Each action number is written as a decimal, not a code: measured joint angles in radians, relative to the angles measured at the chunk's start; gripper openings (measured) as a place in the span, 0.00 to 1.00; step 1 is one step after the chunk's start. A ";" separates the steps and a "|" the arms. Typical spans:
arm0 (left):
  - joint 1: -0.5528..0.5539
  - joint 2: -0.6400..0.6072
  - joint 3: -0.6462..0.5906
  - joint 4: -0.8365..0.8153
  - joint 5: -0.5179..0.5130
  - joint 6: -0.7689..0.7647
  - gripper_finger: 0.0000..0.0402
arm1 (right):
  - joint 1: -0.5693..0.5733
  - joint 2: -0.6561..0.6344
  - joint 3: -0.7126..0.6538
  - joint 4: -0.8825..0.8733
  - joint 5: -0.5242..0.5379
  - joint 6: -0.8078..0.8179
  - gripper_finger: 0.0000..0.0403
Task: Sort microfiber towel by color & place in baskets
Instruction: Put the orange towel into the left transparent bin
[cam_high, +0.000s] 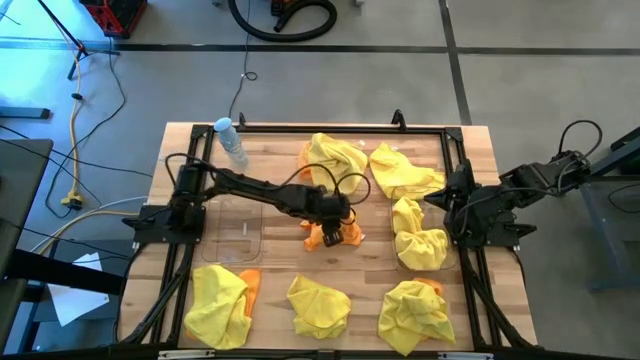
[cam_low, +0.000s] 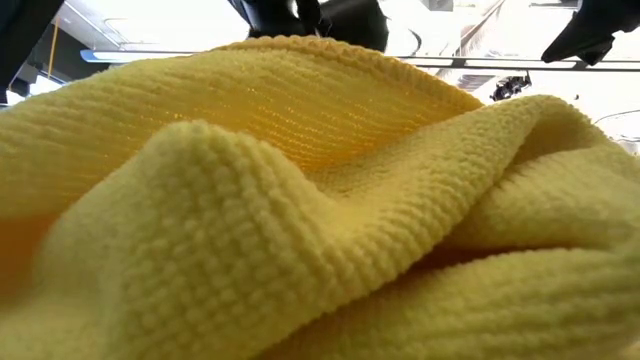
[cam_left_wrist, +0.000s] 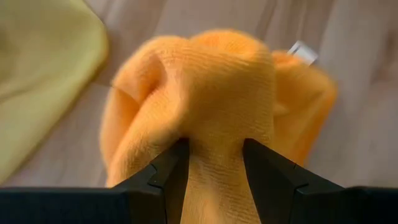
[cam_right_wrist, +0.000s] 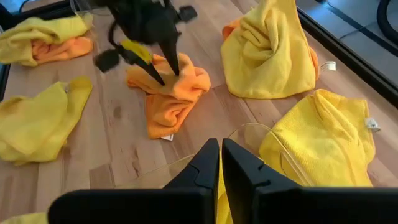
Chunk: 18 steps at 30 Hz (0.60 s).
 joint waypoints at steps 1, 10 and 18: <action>0.000 0.016 0.000 0.003 0.000 0.000 0.35 | 0.000 0.000 0.000 0.000 0.000 -0.003 0.04; -0.005 0.096 0.005 0.002 0.060 -0.019 0.15 | 0.000 0.000 0.000 0.000 -0.005 -0.003 0.04; -0.024 0.040 -0.003 -0.021 0.063 -0.071 0.01 | 0.000 0.000 0.000 0.000 -0.005 -0.003 0.04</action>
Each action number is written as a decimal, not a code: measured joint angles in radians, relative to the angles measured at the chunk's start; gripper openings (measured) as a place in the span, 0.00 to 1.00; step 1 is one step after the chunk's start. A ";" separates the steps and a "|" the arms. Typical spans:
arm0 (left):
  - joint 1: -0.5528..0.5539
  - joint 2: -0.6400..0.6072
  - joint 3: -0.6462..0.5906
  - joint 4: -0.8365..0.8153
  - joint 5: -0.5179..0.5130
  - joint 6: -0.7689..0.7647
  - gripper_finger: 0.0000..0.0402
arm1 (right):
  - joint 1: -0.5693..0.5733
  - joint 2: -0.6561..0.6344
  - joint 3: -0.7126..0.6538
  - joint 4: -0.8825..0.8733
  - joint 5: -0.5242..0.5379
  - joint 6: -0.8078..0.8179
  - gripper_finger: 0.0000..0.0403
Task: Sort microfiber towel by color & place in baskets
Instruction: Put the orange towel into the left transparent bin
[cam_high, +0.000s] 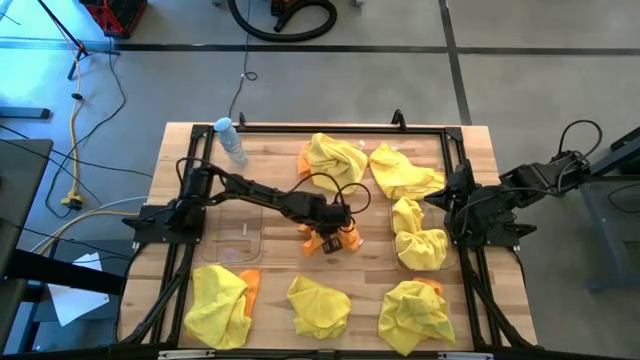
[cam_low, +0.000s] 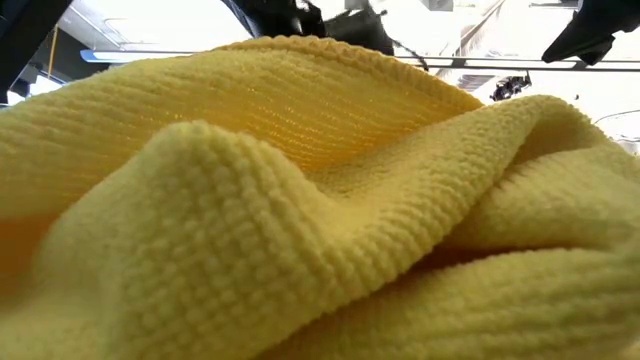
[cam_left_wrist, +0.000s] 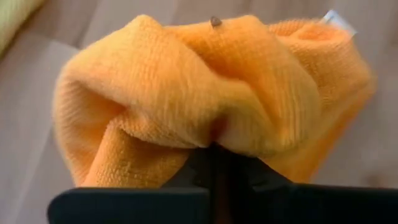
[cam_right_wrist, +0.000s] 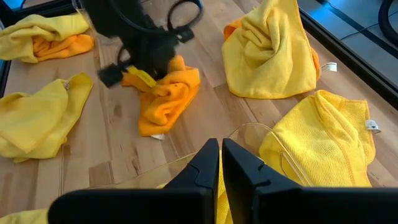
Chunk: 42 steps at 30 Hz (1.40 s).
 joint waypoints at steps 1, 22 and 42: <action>-0.004 -0.026 0.000 -0.001 0.000 -0.001 0.01 | 0.000 0.000 0.000 0.000 0.000 0.000 0.04; -0.184 -0.674 0.004 -0.569 -0.310 -0.074 0.00 | 0.000 0.050 0.000 0.092 0.011 -0.008 0.04; -0.167 -1.037 -0.517 -0.681 -0.170 -0.211 0.00 | 0.000 0.173 0.000 0.254 0.154 0.054 0.04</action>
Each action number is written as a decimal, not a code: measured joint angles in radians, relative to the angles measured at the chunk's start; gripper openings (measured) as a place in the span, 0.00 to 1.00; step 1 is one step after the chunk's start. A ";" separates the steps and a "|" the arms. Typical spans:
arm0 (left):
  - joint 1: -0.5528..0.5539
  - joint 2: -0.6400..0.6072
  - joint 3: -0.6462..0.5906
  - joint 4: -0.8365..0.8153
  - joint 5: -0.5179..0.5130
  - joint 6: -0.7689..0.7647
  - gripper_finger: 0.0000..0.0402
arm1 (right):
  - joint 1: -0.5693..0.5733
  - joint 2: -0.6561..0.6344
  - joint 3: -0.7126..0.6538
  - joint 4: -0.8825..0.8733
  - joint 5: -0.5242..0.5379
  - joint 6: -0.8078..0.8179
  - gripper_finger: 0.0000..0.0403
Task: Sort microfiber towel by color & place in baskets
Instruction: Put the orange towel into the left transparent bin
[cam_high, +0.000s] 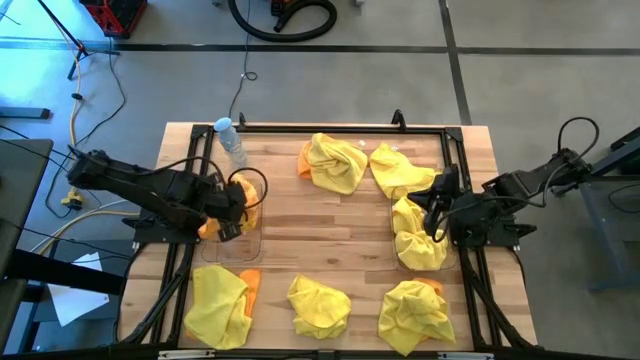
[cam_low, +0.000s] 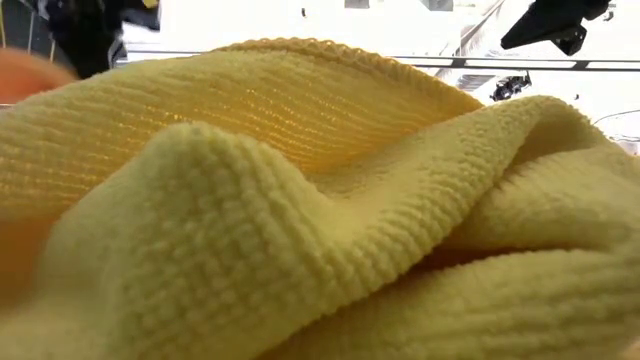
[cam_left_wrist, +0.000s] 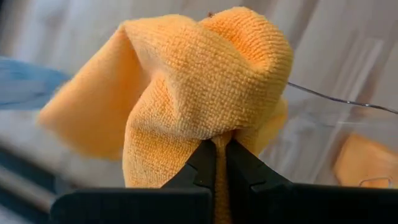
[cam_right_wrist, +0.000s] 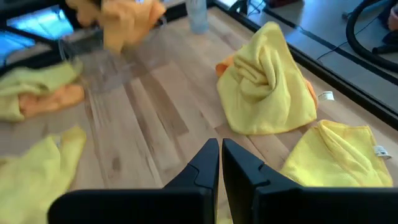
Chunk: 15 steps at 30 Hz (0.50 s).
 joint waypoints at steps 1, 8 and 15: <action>0.011 -0.016 -0.037 0.037 0.018 0.014 0.00 | 0.000 0.000 0.000 0.011 0.004 0.000 0.04; 0.113 -0.023 -0.249 0.205 0.060 0.089 0.00 | 0.000 0.000 0.000 0.105 0.077 0.000 0.04; 0.251 0.022 -0.346 0.343 0.094 0.072 0.02 | 0.000 0.000 0.000 0.208 0.158 0.014 0.04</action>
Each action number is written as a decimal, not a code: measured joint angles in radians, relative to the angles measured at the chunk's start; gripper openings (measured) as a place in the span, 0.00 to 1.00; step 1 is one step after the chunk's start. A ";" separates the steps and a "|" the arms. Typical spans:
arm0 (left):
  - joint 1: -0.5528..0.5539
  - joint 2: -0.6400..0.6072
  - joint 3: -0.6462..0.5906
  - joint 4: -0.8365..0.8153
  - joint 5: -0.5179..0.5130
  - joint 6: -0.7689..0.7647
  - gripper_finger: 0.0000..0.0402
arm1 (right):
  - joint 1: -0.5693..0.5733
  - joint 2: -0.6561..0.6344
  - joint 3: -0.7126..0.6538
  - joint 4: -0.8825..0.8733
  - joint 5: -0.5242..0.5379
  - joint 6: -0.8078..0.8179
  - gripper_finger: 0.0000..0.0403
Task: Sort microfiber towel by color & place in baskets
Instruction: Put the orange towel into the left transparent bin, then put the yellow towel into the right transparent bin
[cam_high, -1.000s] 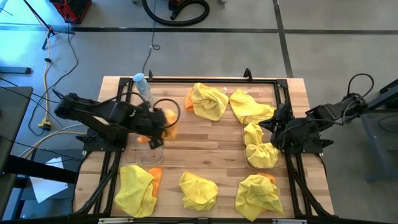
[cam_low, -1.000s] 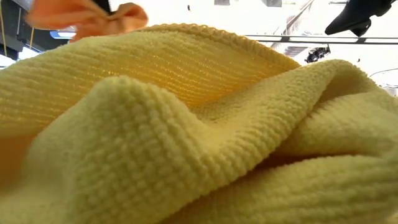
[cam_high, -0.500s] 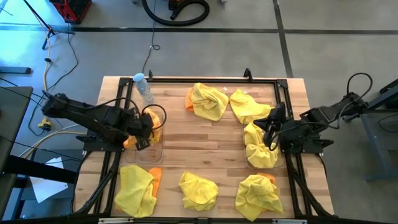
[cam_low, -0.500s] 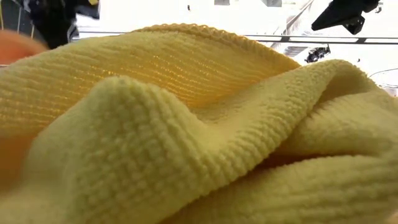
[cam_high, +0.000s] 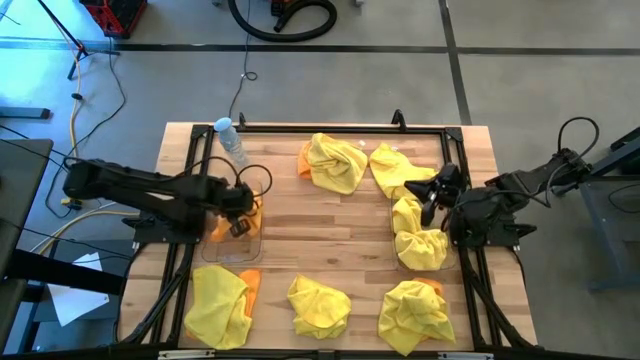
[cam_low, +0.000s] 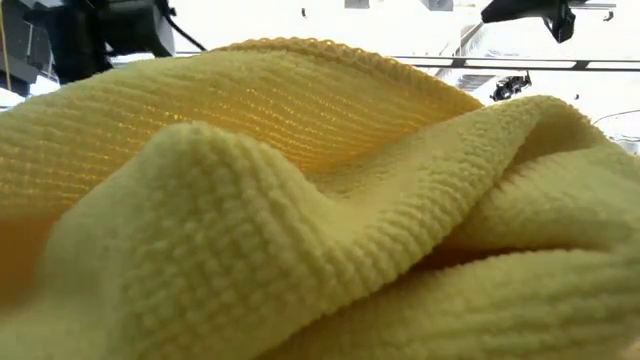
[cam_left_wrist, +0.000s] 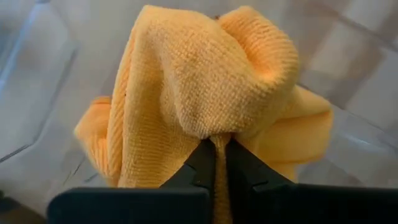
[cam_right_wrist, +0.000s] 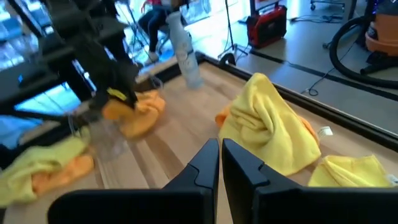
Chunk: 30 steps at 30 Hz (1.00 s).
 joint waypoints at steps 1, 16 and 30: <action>0.017 0.006 0.001 -0.002 -0.002 -0.006 0.04 | 0.000 0.002 0.000 0.007 0.009 0.014 0.04; 0.114 -0.045 0.005 -0.043 0.128 0.044 0.37 | 0.000 0.107 0.000 0.013 0.027 0.228 0.04; 0.111 -0.126 0.240 -0.208 0.103 0.135 0.37 | -0.080 0.316 0.000 0.167 0.077 0.195 0.04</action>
